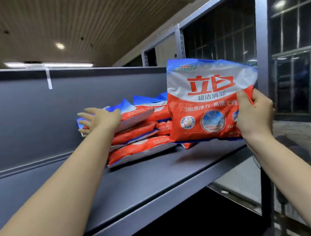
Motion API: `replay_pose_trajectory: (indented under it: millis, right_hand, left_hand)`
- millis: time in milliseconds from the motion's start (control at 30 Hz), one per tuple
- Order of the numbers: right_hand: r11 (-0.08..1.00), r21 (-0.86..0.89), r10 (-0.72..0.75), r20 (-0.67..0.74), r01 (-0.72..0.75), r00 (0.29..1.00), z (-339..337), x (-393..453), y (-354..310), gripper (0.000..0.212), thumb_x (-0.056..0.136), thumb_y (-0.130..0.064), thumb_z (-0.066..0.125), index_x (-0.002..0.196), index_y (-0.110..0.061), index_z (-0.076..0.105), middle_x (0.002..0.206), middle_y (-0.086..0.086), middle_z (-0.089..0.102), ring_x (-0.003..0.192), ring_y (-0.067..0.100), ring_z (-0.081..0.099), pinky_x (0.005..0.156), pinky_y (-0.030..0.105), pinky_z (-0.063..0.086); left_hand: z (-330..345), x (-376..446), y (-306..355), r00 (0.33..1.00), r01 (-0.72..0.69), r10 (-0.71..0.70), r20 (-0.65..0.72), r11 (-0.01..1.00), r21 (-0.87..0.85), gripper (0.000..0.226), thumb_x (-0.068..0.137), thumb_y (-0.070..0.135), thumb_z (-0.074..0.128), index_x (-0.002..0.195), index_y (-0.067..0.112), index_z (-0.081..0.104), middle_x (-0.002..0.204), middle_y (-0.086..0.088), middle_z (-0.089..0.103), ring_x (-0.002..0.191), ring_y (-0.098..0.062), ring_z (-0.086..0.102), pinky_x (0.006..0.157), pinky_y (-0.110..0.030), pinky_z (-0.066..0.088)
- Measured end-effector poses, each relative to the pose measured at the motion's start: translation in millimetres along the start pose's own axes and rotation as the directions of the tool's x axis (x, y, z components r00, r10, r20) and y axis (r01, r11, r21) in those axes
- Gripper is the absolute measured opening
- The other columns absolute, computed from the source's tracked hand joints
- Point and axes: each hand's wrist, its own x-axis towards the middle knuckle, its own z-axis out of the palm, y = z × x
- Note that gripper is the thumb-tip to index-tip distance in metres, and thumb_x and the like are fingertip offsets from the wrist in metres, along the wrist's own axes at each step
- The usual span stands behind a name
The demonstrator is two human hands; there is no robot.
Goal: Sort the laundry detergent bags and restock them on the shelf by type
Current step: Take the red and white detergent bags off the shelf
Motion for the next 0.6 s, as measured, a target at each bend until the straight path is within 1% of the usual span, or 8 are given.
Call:
replay_pose_trajectory:
  millis: [67,133,267,333,400,467,567,600]
  right_hand:
    - [0.997,0.042,0.070,0.009,-0.070,0.998,19,18,8,0.030,0.083,-0.048,0.047,0.076,-0.022,0.061,0.077,-0.005,0.064,0.075,0.017,0.057,0.075,0.041,0.050]
    - [0.980,0.117,0.160,0.014,-0.161,0.987,42,38,13,0.028,0.075,-0.047,0.046,0.068,-0.023,0.059,0.073,-0.004,0.061,0.072,0.018,0.054,0.076,0.046,0.053]
    - [0.901,0.259,0.333,0.104,-0.348,0.937,106,65,5,0.029,0.090,-0.027,0.047,0.108,-0.014,0.065,0.097,0.004,0.064,0.089,0.021,0.059,0.087,0.036,0.049]
    - [0.864,0.268,0.371,0.234,-0.426,0.899,139,66,0,0.043,0.094,-0.025,0.049,0.132,-0.005,0.048,0.127,0.013,0.058,0.111,0.027,0.057,0.096,0.036,0.044]
    - [0.889,0.164,0.311,0.468,-0.427,0.827,160,55,2,0.079,0.089,-0.025,0.062,0.149,-0.003,0.015,0.145,0.015,0.041,0.129,0.028,0.045,0.108,0.037,0.035]
    - [0.968,0.020,0.185,0.615,-0.250,0.766,168,39,8,0.103,0.084,-0.027,0.070,0.150,-0.004,-0.006,0.156,0.014,0.020,0.142,0.025,0.025,0.114,0.032,0.020]
    - [0.981,0.037,-0.185,0.497,0.193,0.848,157,29,14,0.074,0.083,-0.028,0.070,0.145,-0.015,0.033,0.150,0.010,0.028,0.137,0.027,0.030,0.108,0.036,0.027]
    - [0.940,-0.006,-0.290,0.506,0.340,0.812,153,28,16,0.057,0.083,-0.029,0.069,0.134,-0.018,0.047,0.144,0.007,0.036,0.131,0.028,0.037,0.102,0.039,0.034]
  left_hand:
    - [7,-12,-3,0.956,-0.215,0.174,0.234,0.963,0.161,0.112,0.056,0.092,0.044,0.147,0.027,0.027,0.156,0.004,0.019,0.144,-0.031,0.010,0.114,-0.051,0.010]
    - [9,-10,-7,0.905,-0.332,0.250,0.343,0.921,0.205,0.127,0.035,0.101,0.039,0.142,0.031,0.036,0.149,0.005,0.033,0.141,-0.030,0.021,0.113,-0.052,0.015]
    - [14,2,-22,0.863,-0.475,0.409,0.296,0.858,0.198,0.074,0.078,0.058,0.055,0.144,0.032,0.034,0.149,0.001,0.037,0.139,-0.029,0.027,0.114,-0.047,0.020]
    - [17,1,-26,0.860,-0.486,0.433,0.271,0.856,0.174,0.079,0.067,0.055,0.046,0.143,0.034,0.037,0.151,0.006,0.035,0.140,-0.026,0.027,0.114,-0.051,0.019]
    - [18,0,-29,0.860,-0.488,0.440,0.258,0.856,0.171,0.082,0.064,0.054,0.043,0.143,0.033,0.037,0.151,0.008,0.034,0.140,-0.024,0.027,0.114,-0.053,0.018]
    - [17,-1,-30,0.867,-0.476,0.435,0.243,0.868,0.144,0.078,0.068,0.052,0.048,0.143,0.032,0.037,0.151,0.007,0.035,0.140,-0.021,0.027,0.113,-0.052,0.019]
    - [18,-3,-31,0.905,-0.424,0.417,0.078,0.899,0.107,0.057,0.084,0.031,0.057,0.139,0.029,0.043,0.146,0.001,0.041,0.137,-0.022,0.032,0.112,-0.047,0.025]
    - [18,-6,-30,0.928,-0.370,0.372,0.007,0.921,0.122,0.052,0.087,0.025,0.055,0.138,0.029,0.043,0.145,-0.003,0.041,0.137,-0.026,0.031,0.112,-0.048,0.025]
